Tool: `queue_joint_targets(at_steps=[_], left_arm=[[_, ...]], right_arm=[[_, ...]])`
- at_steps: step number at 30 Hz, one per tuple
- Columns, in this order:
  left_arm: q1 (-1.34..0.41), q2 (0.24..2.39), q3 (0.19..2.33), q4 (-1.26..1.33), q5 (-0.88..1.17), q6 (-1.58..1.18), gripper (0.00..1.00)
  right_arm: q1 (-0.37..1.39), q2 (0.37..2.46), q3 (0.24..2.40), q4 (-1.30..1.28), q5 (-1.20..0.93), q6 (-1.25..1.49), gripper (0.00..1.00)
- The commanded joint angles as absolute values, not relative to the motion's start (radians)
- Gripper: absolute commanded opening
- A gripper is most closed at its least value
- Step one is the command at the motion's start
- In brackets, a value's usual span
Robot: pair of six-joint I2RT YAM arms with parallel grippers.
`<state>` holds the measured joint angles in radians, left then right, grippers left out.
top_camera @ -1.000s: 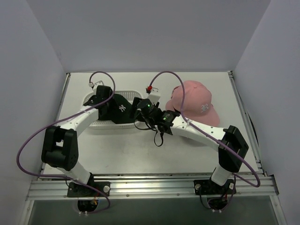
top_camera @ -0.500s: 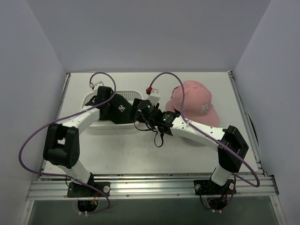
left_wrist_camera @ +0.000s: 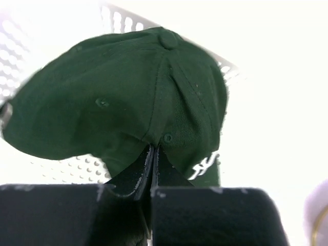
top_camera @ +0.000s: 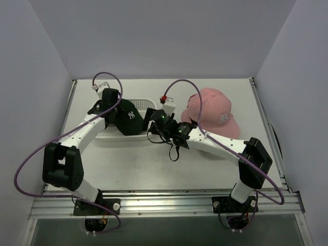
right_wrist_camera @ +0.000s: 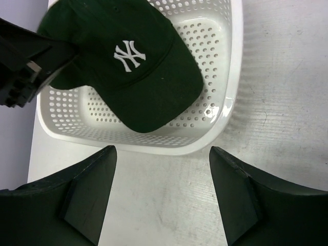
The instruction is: Stack the hats
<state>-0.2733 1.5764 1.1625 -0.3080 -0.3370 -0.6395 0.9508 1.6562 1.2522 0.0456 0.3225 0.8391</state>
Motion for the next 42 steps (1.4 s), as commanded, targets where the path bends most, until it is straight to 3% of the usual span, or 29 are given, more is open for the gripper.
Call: queue_joint_targets(at_steps=[1,12,17,28,42], left_arm=[[-0.272,1.513,1.232,-0.318,-0.362,-0.652,0.02],[-0.265,1.471,1.396,-0.469,-0.341,-0.669,0.02],[-0.264,1.456,1.462,-0.495,-0.344,-0.654,0.02],[-0.264,1.341,1.493,-0.515,-0.344,-0.675,0.02],[-0.265,1.223,1.509,-0.558,-0.265,-0.649,0.02]], right_arm=[[0.956,1.608,1.241,0.066,0.327,0.850,0.69],[0.960,1.566,1.201,0.224,0.222,0.787,0.73],[0.963,1.574,1.253,0.178,0.218,0.749,0.73],[0.937,1.473,1.128,0.342,0.206,1.060,0.72],[0.969,1.614,1.075,0.690,0.089,1.270,0.73]])
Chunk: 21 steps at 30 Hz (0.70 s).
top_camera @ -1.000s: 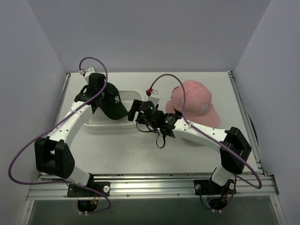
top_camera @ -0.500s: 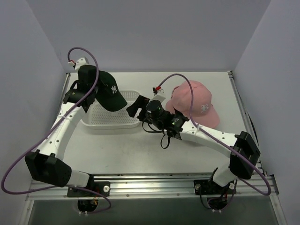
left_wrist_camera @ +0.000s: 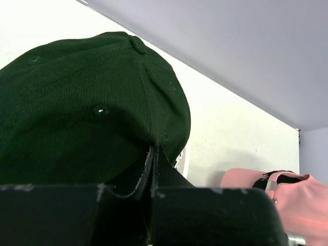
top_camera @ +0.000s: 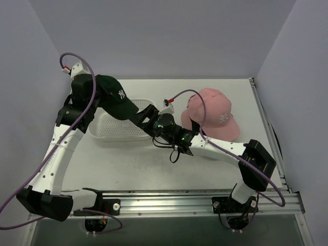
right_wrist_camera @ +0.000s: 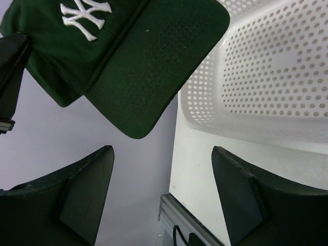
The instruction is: Stack the hats
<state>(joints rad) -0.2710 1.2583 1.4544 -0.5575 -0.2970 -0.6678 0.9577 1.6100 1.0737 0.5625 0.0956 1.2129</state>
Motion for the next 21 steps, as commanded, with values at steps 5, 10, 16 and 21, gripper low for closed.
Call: queue_joint_targets(at_steps=[5,10,16,21], left_arm=[[-0.265,1.172,1.493,-0.542,-0.226,-0.653,0.02],[-0.264,1.124,1.460,-0.542,-0.206,-0.653,0.02],[-0.265,1.080,1.424,-0.543,-0.152,-0.640,0.02],[-0.265,1.042,1.385,-0.557,-0.129,-0.615,0.02]], right_arm=[[0.974,1.620,1.071,0.732,0.110,1.287,0.73],[0.974,1.603,1.042,0.762,0.149,1.319,0.71],[0.968,1.618,1.054,0.793,0.153,1.330,0.69],[0.969,1.600,1.040,0.822,0.176,1.321,0.64]])
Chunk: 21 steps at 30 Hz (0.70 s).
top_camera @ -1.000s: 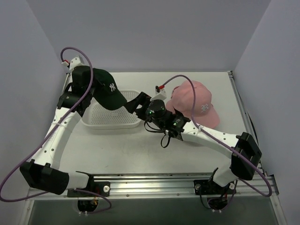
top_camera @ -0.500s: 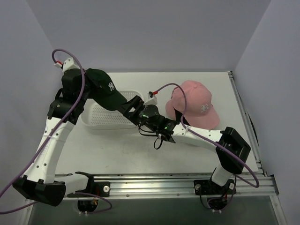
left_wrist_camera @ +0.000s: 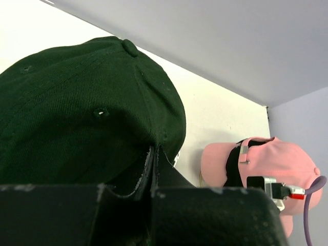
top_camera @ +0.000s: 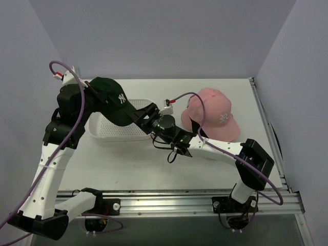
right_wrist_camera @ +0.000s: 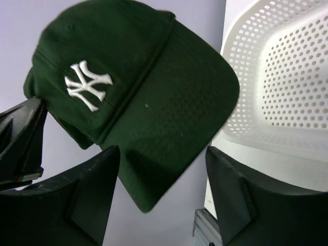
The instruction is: Stack the hats
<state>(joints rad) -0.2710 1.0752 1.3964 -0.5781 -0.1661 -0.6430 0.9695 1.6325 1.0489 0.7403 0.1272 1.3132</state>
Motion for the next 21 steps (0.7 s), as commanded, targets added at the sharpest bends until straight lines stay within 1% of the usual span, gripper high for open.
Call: queue_joint_targets(at_steps=[1,3,9,12,13,15,16,18,19,21], left_arm=[[-0.265,1.035,1.378,-0.560,-0.130,-0.612,0.02],[-0.265,1.020,1.359,-0.558,-0.121,-0.614,0.02],[-0.265,0.991,1.301,-0.548,-0.103,-0.624,0.02],[-0.267,0.973,1.269,-0.532,-0.086,-0.629,0.02],[-0.265,0.968,1.261,-0.528,-0.086,-0.632,0.02],[-0.265,0.953,1.236,-0.525,-0.086,-0.634,0.02],[-0.265,0.947,1.229,-0.519,-0.081,-0.634,0.02],[-0.265,0.933,1.206,-0.511,-0.077,-0.630,0.02],[-0.265,0.930,1.200,-0.505,-0.060,-0.626,0.02],[-0.264,0.928,1.193,-0.512,-0.061,-0.615,0.02]], right_arm=[[0.969,1.598,1.035,0.831,0.179,1.319,0.59],[0.969,1.589,1.019,0.862,0.189,1.324,0.55],[0.969,1.568,0.999,0.897,0.196,1.325,0.49],[0.968,1.565,0.989,0.905,0.198,1.327,0.43],[0.968,1.563,0.983,0.914,0.198,1.336,0.38],[0.966,1.566,0.980,0.928,0.195,1.338,0.34],[0.966,1.568,0.979,0.936,0.193,1.339,0.28],[0.963,1.566,0.974,0.948,0.189,1.335,0.20],[0.962,1.563,0.970,0.959,0.190,1.335,0.14],[0.957,1.554,0.954,0.969,0.187,1.335,0.10]])
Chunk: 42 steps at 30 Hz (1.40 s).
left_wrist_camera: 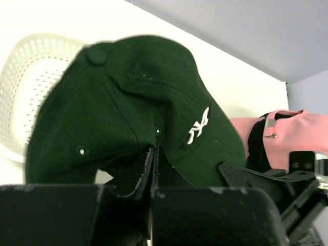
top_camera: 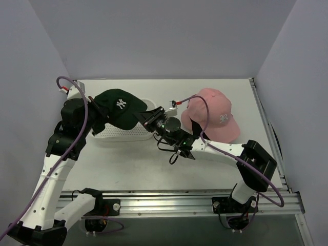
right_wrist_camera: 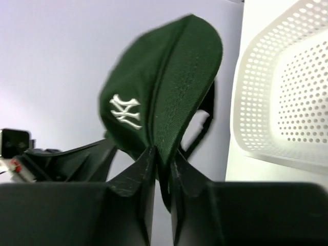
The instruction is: Stack the hats
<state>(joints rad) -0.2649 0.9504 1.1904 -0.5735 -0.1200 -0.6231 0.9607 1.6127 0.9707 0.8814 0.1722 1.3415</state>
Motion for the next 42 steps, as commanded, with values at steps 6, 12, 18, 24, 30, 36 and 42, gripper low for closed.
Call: queue_joint_targets(at_steps=[6,12,18,24,30,36,42], left_arm=[[-0.264,0.913,1.187,-0.566,-0.120,-0.560,0.42],[-0.264,0.913,1.213,-0.604,-0.189,-0.520,0.67],[-0.264,0.913,1.235,-0.606,-0.186,-0.514,0.76],[-0.264,0.908,1.221,-0.580,-0.149,-0.526,0.78],[-0.264,0.926,1.210,-0.561,-0.066,-0.476,0.78],[-0.265,0.950,1.201,-0.557,-0.011,-0.446,0.78],[-0.267,0.965,1.170,-0.540,0.046,-0.442,0.78]], right_arm=[[0.925,1.528,0.940,0.979,0.157,1.344,0.00],[0.881,1.511,0.928,0.996,0.104,1.370,0.00],[0.842,1.476,0.962,0.931,0.048,1.359,0.00],[0.758,1.379,1.034,0.740,-0.034,1.309,0.00],[0.640,1.215,1.035,0.589,-0.098,1.267,0.00],[0.490,1.074,1.032,0.468,-0.184,1.243,0.00],[0.347,0.976,1.020,0.399,-0.250,1.256,0.00]])
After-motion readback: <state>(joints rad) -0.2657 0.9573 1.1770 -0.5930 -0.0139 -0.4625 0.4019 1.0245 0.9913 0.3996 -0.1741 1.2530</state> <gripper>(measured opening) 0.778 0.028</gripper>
